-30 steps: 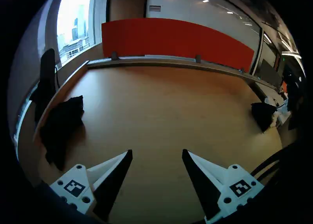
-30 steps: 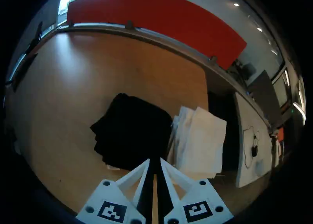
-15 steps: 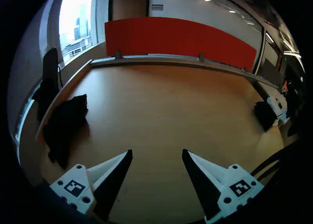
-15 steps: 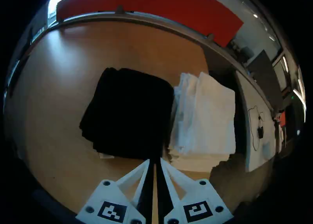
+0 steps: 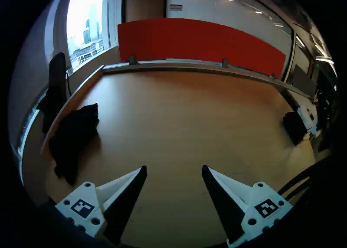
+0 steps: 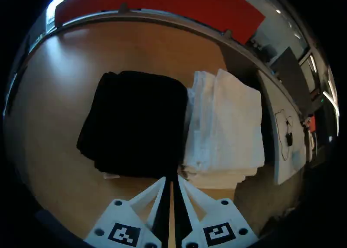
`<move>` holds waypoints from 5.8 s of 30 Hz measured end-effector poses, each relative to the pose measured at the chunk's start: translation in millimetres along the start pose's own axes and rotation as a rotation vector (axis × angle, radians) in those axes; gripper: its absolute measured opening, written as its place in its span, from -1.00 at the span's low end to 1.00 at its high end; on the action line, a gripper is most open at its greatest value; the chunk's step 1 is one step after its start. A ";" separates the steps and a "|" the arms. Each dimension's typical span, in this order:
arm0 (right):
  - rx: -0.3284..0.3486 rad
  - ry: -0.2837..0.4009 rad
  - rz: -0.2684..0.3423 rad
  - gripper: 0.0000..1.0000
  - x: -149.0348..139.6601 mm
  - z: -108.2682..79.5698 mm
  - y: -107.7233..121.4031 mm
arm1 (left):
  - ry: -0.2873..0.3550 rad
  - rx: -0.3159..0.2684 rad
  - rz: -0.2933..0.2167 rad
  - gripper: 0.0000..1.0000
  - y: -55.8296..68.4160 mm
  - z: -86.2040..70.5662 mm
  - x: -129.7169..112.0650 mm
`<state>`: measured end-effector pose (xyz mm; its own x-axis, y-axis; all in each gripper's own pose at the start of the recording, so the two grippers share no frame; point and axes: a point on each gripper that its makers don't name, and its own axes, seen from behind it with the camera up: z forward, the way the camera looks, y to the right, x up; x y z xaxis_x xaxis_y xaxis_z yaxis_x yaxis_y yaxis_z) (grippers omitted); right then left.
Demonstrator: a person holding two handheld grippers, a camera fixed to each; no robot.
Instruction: Fold towel
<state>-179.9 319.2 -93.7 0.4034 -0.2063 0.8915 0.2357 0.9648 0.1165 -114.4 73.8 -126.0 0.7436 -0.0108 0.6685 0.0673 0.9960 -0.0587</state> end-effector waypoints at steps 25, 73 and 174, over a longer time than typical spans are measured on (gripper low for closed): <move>-0.060 0.032 0.082 0.41 -5.2 -14.8 5.7 | 0.003 -0.018 -0.007 0.88 2.6 3.8 -2.6; 0.147 0.403 0.199 0.81 107.4 -112.8 -171.9 | 0.064 -0.092 -0.016 0.88 -24.2 11.0 26.9; 0.036 1.065 0.316 0.81 260.6 -270.0 -269.2 | 0.712 0.024 0.059 0.88 -50.4 32.0 155.7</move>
<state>100.5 -38.4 -10.9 0.9980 0.0318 0.0540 -0.0306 0.9993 -0.0218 -23.3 24.7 4.7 0.9998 -0.0043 0.0179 0.0054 0.9983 -0.0581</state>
